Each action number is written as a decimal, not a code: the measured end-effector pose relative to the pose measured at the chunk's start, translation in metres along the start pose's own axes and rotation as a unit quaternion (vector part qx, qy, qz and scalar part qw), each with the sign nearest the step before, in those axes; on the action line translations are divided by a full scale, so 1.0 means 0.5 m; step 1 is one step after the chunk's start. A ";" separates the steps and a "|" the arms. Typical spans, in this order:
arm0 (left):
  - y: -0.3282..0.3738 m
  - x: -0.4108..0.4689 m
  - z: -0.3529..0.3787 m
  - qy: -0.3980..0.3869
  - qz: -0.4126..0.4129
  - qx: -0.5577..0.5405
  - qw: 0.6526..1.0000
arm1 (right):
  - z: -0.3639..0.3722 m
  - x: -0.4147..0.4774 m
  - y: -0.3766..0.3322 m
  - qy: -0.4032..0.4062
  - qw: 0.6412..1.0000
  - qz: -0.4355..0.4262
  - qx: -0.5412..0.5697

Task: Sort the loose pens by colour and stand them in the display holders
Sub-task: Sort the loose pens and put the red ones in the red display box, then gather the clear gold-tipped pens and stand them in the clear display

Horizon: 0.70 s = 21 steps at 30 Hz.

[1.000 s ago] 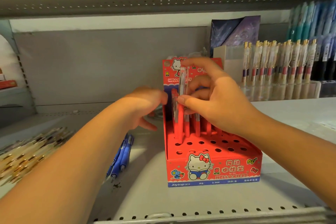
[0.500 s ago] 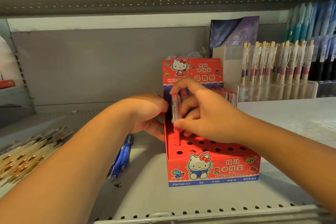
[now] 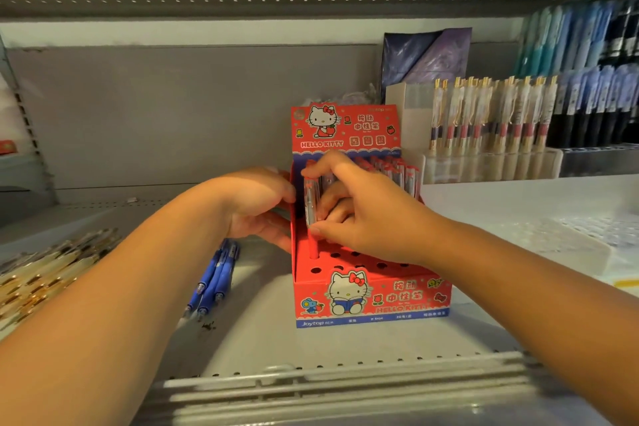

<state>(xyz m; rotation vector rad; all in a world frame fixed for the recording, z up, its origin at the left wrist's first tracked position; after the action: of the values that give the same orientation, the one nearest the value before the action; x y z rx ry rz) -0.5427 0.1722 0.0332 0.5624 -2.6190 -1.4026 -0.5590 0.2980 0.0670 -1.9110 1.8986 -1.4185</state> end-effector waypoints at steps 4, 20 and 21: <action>-0.001 -0.027 -0.002 0.045 -0.004 0.001 0.999 | -0.014 -0.032 -0.006 0.021 1.000 -0.007 -0.002; -0.125 -0.385 -0.157 0.252 -0.003 0.190 0.949 | 0.163 -0.061 -0.134 -0.053 0.998 0.014 0.022; -0.144 -0.405 -0.176 0.257 -0.010 0.188 0.948 | 0.186 -0.049 -0.138 -0.066 0.997 0.024 0.020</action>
<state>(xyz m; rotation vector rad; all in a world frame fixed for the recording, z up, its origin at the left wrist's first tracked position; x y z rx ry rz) -0.3123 0.1436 0.0380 0.8624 -2.4368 -0.6272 -0.4429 0.2851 0.0462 -1.8784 1.8299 -1.2741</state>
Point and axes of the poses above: each hand's wrist, its own x-axis towards the middle knuckle, its own z-axis out of the palm, y = z × x, the point moved 9 cm from there along x, towards the middle knuckle, and after that the axes turned 15 degrees about x, right-handed, at the moved point
